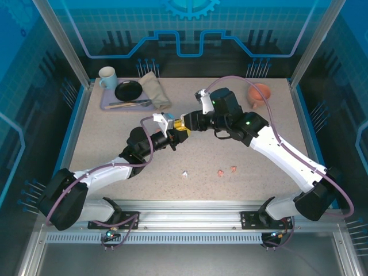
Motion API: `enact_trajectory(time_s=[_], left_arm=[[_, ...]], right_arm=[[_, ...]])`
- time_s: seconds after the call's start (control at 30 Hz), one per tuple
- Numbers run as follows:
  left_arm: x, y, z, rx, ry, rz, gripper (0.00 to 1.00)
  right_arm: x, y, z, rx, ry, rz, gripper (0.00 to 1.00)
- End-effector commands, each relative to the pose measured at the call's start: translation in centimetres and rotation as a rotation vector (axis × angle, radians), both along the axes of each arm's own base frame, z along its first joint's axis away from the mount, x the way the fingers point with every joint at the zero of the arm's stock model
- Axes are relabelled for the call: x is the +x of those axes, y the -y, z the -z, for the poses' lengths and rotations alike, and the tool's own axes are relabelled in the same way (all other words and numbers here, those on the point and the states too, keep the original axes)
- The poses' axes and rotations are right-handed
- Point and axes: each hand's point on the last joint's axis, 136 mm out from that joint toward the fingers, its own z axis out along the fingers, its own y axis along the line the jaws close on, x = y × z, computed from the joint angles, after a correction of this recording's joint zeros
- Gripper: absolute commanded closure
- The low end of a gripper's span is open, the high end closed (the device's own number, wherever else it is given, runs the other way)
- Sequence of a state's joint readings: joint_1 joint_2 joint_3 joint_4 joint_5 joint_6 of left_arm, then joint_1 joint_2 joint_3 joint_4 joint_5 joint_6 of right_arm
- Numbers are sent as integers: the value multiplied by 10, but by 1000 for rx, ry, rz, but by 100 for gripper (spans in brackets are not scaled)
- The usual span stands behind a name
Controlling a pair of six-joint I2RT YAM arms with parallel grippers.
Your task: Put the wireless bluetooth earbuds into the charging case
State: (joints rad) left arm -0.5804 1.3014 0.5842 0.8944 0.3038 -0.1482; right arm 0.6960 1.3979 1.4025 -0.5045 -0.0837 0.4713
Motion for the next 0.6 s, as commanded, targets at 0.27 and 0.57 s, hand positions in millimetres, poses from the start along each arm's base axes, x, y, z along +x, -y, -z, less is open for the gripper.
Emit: enact_trajectory(time_s=[0.27,0.57], left_arm=[[-7,0,-24,-18,82,18,100],[-6,-1,-23,-17,80,8,100]], right_arm=[[6,-18,-20,42,31,-23,61],[3,-17,-24,46,35,-27,82]])
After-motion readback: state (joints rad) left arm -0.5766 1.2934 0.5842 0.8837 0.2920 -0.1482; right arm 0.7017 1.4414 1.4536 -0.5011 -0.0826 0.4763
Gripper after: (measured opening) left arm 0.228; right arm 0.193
